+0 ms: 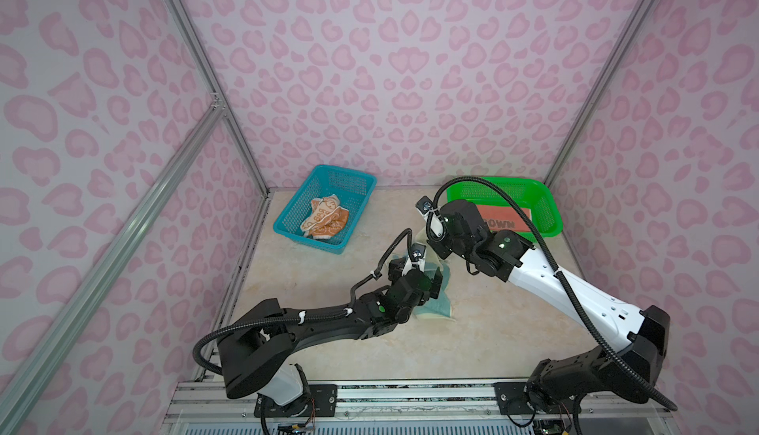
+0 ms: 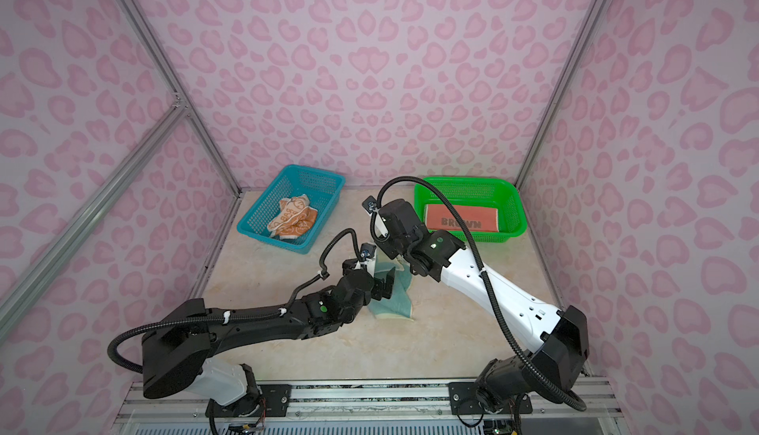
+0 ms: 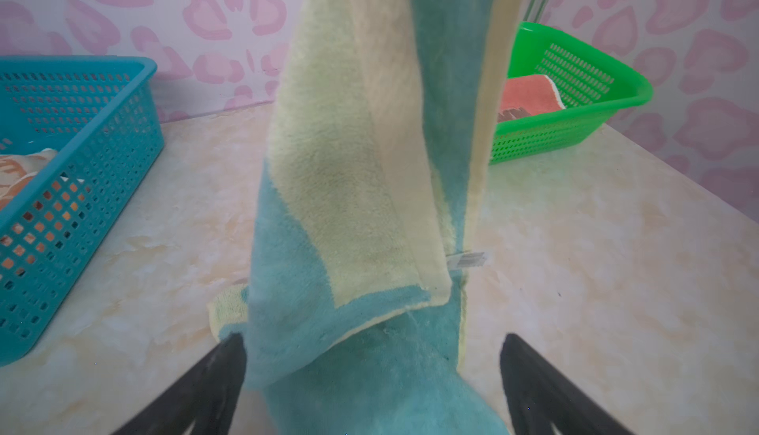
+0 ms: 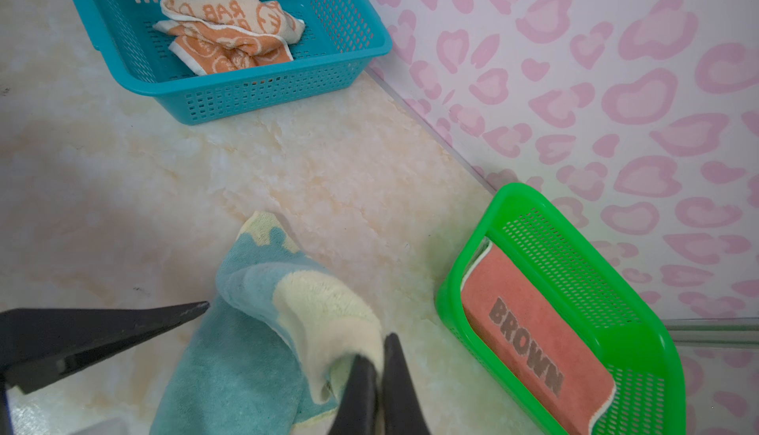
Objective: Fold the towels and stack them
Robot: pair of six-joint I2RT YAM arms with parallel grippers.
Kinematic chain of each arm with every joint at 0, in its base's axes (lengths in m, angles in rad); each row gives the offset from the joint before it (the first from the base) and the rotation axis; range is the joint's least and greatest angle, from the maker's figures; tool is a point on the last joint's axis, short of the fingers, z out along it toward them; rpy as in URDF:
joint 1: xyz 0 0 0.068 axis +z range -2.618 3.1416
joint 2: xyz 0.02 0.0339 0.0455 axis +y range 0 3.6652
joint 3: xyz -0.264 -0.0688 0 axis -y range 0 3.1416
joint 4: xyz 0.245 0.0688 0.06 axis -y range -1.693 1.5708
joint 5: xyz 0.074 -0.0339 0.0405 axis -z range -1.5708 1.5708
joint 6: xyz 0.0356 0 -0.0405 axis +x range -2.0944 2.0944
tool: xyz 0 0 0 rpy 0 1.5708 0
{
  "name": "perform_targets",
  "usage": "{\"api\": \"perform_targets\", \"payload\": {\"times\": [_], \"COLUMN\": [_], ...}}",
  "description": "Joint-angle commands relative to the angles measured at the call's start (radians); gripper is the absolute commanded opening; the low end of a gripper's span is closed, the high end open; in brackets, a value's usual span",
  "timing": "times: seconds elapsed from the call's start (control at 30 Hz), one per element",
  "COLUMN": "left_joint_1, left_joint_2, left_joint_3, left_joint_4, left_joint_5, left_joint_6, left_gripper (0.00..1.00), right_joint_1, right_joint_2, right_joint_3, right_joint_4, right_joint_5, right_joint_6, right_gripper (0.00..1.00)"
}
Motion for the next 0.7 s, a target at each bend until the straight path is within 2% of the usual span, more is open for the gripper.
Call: {"api": "perform_targets", "payload": {"times": [0.0, 0.13, 0.43, 0.6, 0.67], "left_joint_1": [-0.015, -0.018, -0.016, -0.012, -0.004], "left_joint_2": [0.052, 0.102, 0.135, 0.200, 0.224], "left_joint_3": [0.029, 0.058, 0.067, 0.102, 0.111], "left_joint_4": [0.112, 0.122, 0.153, 0.143, 0.131], "left_joint_5": [-0.141, -0.191, -0.129, -0.151, -0.151], "left_joint_6": [-0.050, -0.080, -0.095, -0.125, -0.144], "left_gripper": [0.98, 0.98, 0.98, 1.00, 0.96], "right_joint_1": [0.003, 0.005, 0.031, 0.042, 0.043], "right_joint_2": [0.005, -0.001, -0.001, 0.006, 0.007], "right_joint_3": [0.003, 0.006, 0.036, 0.047, 0.050], "right_joint_4": [-0.014, -0.018, -0.047, -0.045, -0.043], "right_joint_5": [0.022, 0.008, 0.008, 0.010, 0.014], "right_joint_6": [0.040, 0.050, 0.043, 0.048, 0.048], "right_gripper": [0.00, 0.00, 0.00, 0.00, 0.00]}}
